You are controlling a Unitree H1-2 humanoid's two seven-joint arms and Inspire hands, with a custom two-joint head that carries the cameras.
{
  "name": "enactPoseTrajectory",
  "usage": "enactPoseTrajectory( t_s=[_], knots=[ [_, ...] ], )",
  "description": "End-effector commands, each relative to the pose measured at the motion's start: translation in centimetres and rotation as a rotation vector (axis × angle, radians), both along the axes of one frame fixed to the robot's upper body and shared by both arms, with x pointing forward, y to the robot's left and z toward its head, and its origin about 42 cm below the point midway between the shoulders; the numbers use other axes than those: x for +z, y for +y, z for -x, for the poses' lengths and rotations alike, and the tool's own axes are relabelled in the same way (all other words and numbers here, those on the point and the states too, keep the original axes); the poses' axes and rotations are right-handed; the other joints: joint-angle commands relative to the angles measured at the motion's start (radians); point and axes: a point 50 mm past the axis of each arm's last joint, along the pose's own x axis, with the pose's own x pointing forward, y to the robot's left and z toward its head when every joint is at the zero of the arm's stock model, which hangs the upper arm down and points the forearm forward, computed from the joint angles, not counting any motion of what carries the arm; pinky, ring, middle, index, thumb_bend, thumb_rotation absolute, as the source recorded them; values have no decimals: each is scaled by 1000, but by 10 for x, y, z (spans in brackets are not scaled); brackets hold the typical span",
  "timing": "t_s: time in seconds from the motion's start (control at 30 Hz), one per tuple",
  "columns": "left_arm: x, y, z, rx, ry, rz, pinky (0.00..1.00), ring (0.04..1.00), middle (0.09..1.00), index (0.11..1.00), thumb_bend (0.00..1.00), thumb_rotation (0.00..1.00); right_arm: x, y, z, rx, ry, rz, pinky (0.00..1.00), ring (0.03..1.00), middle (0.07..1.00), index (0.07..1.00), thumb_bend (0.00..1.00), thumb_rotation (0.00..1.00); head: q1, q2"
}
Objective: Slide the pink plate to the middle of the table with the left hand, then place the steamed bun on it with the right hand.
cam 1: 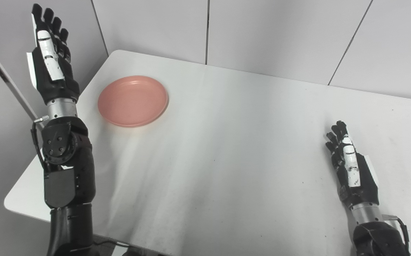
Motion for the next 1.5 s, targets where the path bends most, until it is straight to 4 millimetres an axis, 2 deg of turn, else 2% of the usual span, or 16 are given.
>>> enactPoseTrajectory(
  t_s=[0.0,0.43,0.73,0.9,1.13,1.47],
  knots=[
    [18,13,-2,10,-79,-25,1000,1000,1000,1000,476,1000,-18,-4,12,-15,62,-9,1000,1000,1000,1000,145,1000,3,-2],
    [-10,55,-10,-2,26,84,1000,1000,1000,1000,460,1000,-21,-4,11,-12,57,-22,1000,1000,1000,1000,141,1000,3,-2],
    [-35,67,-18,-2,122,120,1000,1000,1000,1000,442,1000,-20,-3,11,-14,57,-22,1000,1000,1000,1000,145,1000,7,-3],
    [-47,64,-20,-6,172,124,1000,1000,1000,1000,458,1000,-20,-4,11,-16,60,-22,1000,1000,1000,1000,136,1000,7,-1],
    [-58,50,-27,-7,228,135,1000,985,985,1000,421,1000,-18,-3,12,-15,59,-20,1000,1000,1000,1000,139,1000,7,2],
    [-70,38,-32,-38,303,126,1000,994,989,1000,424,1000,-17,-3,14,-20,57,-15,1000,1000,1000,1000,121,1000,5,6]
  ],
)
